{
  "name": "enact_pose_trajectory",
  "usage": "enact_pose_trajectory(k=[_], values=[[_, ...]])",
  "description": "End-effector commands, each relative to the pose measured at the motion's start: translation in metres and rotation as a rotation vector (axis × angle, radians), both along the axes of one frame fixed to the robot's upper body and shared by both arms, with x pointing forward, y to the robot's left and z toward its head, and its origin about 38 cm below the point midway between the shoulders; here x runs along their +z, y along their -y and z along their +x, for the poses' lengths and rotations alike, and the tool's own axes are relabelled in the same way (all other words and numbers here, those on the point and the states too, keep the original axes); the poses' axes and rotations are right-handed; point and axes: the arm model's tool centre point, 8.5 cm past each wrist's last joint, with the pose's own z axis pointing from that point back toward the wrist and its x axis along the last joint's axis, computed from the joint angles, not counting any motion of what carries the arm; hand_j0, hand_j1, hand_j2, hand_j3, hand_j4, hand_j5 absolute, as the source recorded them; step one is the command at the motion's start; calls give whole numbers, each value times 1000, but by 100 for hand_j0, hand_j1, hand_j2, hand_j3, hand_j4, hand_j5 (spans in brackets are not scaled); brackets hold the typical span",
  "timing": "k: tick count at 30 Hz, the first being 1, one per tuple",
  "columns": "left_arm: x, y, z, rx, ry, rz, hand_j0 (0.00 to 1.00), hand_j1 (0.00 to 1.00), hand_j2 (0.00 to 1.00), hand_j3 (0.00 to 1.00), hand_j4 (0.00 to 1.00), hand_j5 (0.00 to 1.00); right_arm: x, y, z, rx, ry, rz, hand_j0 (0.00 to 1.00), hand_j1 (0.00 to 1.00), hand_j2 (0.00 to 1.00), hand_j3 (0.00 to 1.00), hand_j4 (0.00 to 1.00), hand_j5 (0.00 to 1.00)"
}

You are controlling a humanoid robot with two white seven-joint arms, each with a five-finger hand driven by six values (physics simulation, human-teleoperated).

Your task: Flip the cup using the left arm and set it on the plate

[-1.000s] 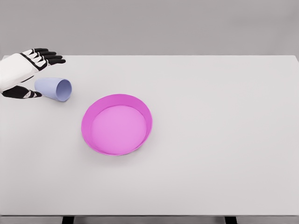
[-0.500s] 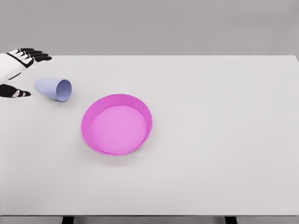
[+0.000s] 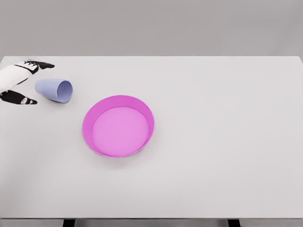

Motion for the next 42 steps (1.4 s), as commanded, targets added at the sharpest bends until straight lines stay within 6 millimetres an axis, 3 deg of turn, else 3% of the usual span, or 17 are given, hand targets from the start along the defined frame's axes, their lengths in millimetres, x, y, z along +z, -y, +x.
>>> enact_pose_trajectory(k=[1,11,17,37,42], values=[[-12,9,1,-12,-25,-16,100,100,100,100,100,100,0,0,1,0,2,0,100,100,100,100,100,100],[-3,12,12,-19,5,53,100,100,100,100,100,100,0,0,0,-1,0,0,100,100,100,100,100,100],[-17,22,12,-47,-34,66,100,100,100,100,100,100,0,0,0,-1,0,0,100,100,100,100,100,100],[-23,-1,29,36,-73,85,100,100,100,100,100,100,0,0,0,-1,0,0,100,100,100,100,100,100],[-28,6,34,35,-78,71,100,100,100,100,100,100,0,0,0,-1,0,0,100,100,100,100,100,100]])
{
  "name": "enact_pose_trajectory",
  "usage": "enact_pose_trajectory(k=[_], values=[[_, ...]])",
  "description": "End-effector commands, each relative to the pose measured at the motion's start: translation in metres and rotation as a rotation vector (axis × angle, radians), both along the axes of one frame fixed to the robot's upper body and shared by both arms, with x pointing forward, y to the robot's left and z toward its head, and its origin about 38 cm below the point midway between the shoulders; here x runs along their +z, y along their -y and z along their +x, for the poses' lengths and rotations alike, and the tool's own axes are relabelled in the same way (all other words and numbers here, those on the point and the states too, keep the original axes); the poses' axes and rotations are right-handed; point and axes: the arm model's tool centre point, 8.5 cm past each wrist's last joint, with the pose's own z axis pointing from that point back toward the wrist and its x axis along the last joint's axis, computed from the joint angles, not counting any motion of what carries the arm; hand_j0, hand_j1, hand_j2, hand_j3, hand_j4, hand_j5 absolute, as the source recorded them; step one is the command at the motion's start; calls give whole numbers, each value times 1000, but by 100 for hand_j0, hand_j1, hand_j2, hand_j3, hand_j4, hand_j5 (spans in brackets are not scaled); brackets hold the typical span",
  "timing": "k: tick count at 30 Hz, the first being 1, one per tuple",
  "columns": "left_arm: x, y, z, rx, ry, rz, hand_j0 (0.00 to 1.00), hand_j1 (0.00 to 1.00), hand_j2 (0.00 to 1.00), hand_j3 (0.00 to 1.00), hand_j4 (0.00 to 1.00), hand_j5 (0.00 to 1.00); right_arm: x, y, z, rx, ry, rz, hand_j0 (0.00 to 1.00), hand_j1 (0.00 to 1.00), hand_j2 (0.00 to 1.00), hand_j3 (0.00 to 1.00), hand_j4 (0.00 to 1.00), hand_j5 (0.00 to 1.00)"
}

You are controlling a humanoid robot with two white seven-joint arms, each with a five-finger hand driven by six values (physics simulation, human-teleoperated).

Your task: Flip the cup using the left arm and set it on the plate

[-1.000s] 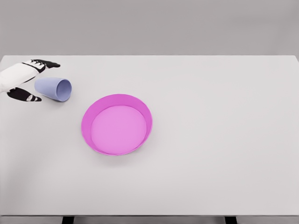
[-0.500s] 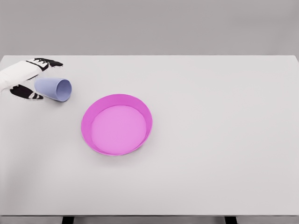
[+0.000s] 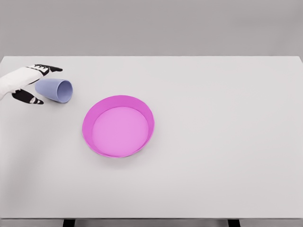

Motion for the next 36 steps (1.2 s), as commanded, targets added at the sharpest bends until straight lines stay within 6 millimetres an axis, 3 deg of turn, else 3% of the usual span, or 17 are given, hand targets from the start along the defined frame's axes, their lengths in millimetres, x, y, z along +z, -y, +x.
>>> enact_pose_trajectory(k=[1,8,17,36], values=[[-3,2,1,4,-5,-12,100,100,100,100,100,100,0,0,0,-1,0,0,100,100,100,100,100,100],[-17,10,4,8,-29,-34,100,100,100,100,100,100,0,0,0,-1,0,0,100,100,100,100,100,100],[-20,6,9,30,-37,-26,100,100,100,100,100,100,0,0,1,0,2,0,100,100,100,100,100,100],[-29,16,16,22,-48,7,100,100,100,100,100,100,0,0,0,-1,0,0,100,100,100,100,100,100]])
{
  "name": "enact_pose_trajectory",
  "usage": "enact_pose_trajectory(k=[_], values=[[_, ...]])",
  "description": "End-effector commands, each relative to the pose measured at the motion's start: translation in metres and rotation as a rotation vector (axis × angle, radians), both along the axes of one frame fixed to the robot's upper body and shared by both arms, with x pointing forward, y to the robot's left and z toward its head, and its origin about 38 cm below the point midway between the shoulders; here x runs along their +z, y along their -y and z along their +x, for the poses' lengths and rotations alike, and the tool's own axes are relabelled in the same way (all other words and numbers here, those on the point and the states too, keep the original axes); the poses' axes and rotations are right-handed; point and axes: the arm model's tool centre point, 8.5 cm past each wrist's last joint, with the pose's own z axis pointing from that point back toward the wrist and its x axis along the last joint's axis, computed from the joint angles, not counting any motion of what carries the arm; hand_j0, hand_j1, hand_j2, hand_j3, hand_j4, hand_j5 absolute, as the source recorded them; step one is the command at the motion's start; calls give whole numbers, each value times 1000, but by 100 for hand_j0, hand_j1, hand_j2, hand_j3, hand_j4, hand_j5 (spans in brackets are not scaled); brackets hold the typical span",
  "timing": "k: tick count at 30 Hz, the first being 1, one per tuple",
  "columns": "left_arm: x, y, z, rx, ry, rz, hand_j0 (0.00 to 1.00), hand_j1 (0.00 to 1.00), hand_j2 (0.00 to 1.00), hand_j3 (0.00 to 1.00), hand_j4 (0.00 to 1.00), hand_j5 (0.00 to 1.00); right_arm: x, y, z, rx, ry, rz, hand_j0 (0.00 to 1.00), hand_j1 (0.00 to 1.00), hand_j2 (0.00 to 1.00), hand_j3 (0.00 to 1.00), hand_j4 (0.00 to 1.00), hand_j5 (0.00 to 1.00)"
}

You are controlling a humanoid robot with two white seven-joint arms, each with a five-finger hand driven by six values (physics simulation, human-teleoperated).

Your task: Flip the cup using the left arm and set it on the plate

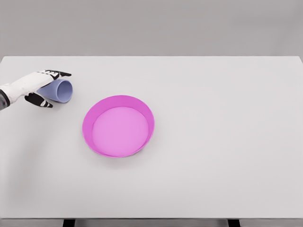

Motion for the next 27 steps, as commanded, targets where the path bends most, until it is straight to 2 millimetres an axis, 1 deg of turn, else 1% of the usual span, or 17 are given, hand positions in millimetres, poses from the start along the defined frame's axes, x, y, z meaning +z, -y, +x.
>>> enact_pose_trajectory(k=[1,6,8,12,16,19,22,27], values=[[0,0,0,1,1,0,100,100,100,100,100,100,0,0,0,-1,0,0,100,100,100,100,100,100],[1,1,2,-7,5,30,100,100,100,100,100,100,0,0,0,-1,0,0,100,100,100,100,100,100],[4,0,3,-7,9,36,97,97,97,97,97,97,0,0,0,-1,0,0,100,100,100,100,100,100],[6,-2,5,0,13,36,97,97,97,97,97,97,0,0,0,0,0,1,100,100,100,100,100,100],[5,-3,4,2,10,42,97,97,97,97,97,97,0,0,0,-1,0,0,100,100,100,100,100,100],[3,1,5,-6,9,50,97,97,97,97,97,97,0,0,0,-1,0,0,100,100,100,100,100,100],[2,2,5,-11,8,67,92,92,92,92,92,92,0,0,0,-1,0,0,100,100,100,100,100,100],[2,2,6,-16,8,86,92,92,92,92,92,92,0,0,0,-1,0,0,100,100,100,100,100,100]])
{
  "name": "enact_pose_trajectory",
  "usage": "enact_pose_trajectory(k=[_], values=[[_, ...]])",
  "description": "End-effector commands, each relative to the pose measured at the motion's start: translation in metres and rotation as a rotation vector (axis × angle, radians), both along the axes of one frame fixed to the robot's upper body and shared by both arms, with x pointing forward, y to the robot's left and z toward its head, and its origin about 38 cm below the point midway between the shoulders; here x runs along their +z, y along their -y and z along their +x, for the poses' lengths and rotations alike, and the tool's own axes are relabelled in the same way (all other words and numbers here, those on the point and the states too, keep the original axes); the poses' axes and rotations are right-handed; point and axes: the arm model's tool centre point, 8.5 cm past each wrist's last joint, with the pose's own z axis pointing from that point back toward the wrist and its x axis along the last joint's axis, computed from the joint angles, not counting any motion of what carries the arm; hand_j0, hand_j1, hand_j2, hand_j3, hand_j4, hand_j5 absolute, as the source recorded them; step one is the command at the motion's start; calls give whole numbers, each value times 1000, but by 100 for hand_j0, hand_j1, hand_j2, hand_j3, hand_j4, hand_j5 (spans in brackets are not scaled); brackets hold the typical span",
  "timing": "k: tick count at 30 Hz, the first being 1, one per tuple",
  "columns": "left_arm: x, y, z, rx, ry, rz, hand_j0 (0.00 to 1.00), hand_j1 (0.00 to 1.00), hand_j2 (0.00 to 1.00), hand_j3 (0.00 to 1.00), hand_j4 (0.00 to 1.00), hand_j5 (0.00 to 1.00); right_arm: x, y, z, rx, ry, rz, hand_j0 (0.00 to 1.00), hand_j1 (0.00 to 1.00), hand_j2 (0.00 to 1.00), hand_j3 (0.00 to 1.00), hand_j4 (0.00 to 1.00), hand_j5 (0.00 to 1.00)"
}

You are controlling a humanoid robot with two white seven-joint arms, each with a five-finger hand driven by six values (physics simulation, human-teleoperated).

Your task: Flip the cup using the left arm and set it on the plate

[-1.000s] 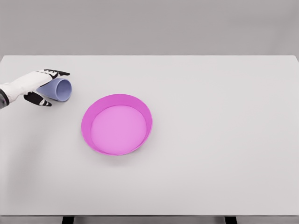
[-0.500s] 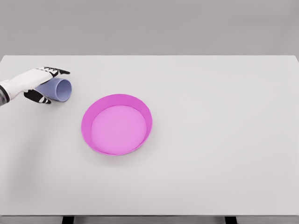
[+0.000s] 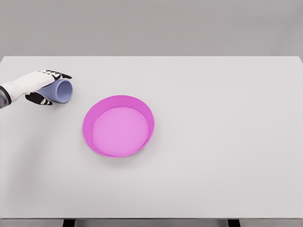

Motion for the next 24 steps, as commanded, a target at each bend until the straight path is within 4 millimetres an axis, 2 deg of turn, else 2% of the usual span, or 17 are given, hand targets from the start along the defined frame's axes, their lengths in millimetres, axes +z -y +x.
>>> enact_pose_trajectory(k=[1,5,17,24], values=[[0,0,0,0,1,9,91,91,91,91,91,91,0,0,0,0,0,1,100,100,100,100,100,100],[0,0,0,-1,0,12,91,91,91,91,91,91,0,0,0,-1,0,0,100,100,100,100,100,100],[-1,0,0,-5,-1,30,75,75,75,75,75,75,0,0,0,-1,0,0,100,100,100,100,100,100],[0,1,0,-9,3,27,71,71,71,71,71,71,0,0,0,-1,0,0,100,100,100,100,100,100]])
